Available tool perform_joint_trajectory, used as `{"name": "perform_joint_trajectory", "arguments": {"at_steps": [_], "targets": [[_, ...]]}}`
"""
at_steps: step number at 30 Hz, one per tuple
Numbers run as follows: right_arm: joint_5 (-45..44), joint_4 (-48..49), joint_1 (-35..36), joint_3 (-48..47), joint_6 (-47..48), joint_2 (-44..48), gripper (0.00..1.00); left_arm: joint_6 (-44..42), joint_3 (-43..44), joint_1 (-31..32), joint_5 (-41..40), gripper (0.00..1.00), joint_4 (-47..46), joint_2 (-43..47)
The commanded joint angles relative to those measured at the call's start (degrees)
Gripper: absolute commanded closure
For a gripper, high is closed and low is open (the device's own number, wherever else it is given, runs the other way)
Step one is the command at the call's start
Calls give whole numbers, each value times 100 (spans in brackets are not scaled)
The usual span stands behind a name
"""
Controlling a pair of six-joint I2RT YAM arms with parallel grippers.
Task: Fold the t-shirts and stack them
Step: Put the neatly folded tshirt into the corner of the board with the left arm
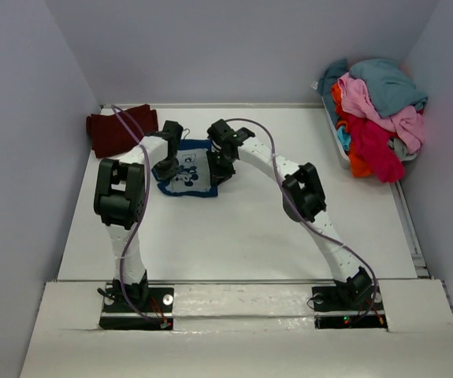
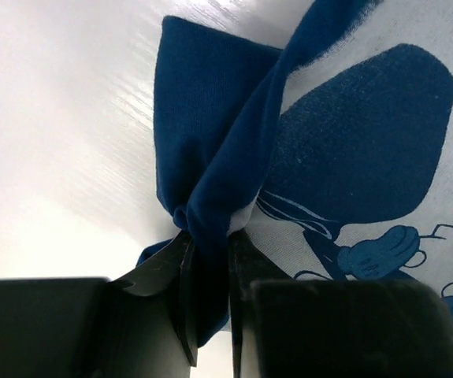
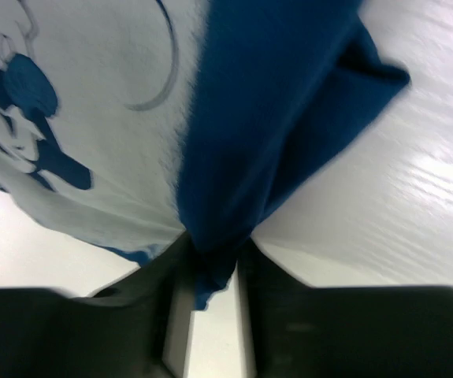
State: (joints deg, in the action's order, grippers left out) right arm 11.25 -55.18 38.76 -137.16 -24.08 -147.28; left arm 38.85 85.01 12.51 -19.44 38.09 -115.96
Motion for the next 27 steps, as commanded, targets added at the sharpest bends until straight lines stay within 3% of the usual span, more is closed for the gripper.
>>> {"name": "perform_joint_trajectory", "arguments": {"at_steps": [1,2,4,5,10,19,27], "targets": [[-702,-371,-53,217,87,604,59,-79,-125,-144,-464,53,85,442],[-877,-380,-53,190,113,648,56,-123,-125,-144,-516,24,7,591],[-974,-310,-53,207,149,727,50,-141,-125,-144,-578,3,-82,732],[-1001,-170,-53,321,140,780,46,-167,-117,-144,-630,1,-134,837],[-1054,156,-53,507,105,991,39,-211,-11,-144,-938,1,-99,926],[-1045,218,-53,-363,280,517,28,-387,559,-144,-842,1,-162,233],[-923,227,-184,-777,35,51,26,-528,1315,-144,-649,1,-3,-454]]}}
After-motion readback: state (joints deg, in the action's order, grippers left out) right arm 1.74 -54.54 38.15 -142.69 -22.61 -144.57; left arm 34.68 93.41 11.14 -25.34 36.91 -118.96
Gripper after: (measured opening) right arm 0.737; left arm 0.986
